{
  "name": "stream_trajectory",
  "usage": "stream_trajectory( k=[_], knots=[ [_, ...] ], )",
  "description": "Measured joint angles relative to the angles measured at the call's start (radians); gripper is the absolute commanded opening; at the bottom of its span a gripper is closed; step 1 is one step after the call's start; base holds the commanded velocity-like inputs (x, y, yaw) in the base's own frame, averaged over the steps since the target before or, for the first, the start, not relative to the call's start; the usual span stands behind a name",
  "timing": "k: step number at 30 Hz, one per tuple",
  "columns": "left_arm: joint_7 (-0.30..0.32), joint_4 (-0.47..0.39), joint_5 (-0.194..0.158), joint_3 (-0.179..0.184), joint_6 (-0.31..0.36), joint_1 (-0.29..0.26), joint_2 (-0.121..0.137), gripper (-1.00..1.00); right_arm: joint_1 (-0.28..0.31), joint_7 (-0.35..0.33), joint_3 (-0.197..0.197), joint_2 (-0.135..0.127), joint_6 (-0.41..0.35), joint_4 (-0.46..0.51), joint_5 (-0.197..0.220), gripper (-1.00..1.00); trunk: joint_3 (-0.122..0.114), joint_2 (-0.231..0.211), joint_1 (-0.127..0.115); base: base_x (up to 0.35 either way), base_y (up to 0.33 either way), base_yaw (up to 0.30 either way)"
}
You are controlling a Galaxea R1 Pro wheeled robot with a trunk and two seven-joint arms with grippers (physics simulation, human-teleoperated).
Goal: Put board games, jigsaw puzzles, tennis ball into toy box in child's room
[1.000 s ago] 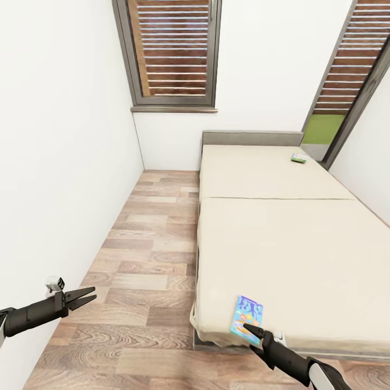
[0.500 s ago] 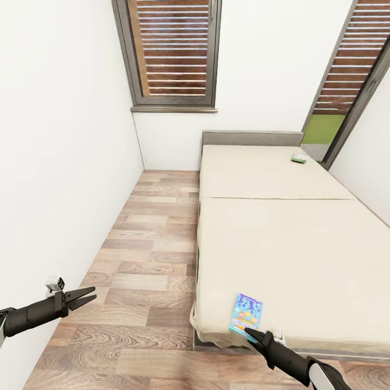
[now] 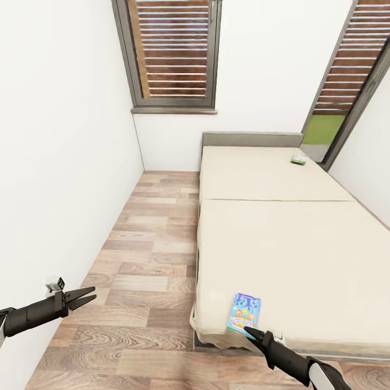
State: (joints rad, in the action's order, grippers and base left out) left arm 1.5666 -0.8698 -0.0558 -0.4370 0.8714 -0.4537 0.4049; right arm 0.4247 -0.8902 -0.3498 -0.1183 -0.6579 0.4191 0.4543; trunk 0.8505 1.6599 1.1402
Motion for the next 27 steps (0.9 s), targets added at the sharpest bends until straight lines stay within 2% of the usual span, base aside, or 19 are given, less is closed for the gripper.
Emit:
stream_trajectory(
  k=[7,8,27],
  knots=[
    [0.0,0.0,0.001,0.0,0.0,0.0,0.0,1.0,0.0,-0.001,0.0,0.0,0.001,0.0,-0.001,-1.0,-0.022,-0.049,-0.027,0.0,0.0,0.0],
    [0.0,0.0,0.001,0.0,0.0,0.0,0.0,1.0,0.0,-0.06,-0.001,0.0,-0.001,0.001,0.0,-1.0,-0.025,-0.056,-0.031,0.0,0.0,0.0],
    [0.0,0.0,0.003,0.0,0.0,0.0,0.002,1.0,0.0,-0.103,-0.003,-0.003,0.011,0.0,-0.008,-1.0,-0.085,-0.189,-0.104,0.0,0.0,0.0]
  ],
)
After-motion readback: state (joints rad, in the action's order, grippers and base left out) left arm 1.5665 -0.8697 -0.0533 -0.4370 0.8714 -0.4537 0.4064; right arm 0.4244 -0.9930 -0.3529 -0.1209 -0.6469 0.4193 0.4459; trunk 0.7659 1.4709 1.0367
